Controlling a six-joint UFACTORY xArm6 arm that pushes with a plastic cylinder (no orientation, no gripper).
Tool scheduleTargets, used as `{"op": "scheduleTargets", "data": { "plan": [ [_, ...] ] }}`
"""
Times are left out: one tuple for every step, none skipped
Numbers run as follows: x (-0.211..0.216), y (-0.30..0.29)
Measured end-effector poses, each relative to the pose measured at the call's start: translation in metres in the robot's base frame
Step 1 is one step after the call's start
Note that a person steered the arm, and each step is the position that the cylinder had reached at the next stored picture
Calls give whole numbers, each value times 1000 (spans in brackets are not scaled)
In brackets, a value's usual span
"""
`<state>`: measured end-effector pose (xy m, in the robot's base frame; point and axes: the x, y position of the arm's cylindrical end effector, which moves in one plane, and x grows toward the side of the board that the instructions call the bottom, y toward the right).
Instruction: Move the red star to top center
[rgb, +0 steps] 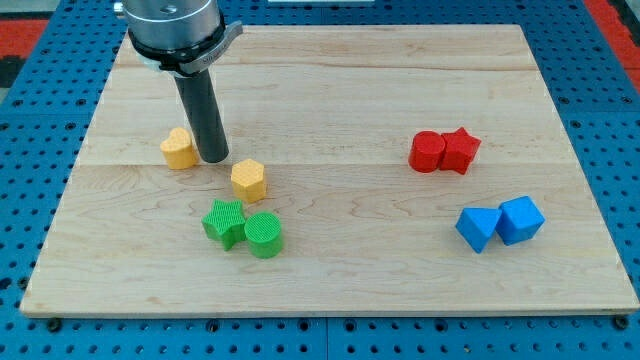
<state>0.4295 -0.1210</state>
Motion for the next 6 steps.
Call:
{"op": "scheduleTargets", "data": {
  "plan": [
    [-13,107],
    [59,117],
    [75,73],
    [35,21],
    [-17,-21],
    [-21,21]
  ]
}}
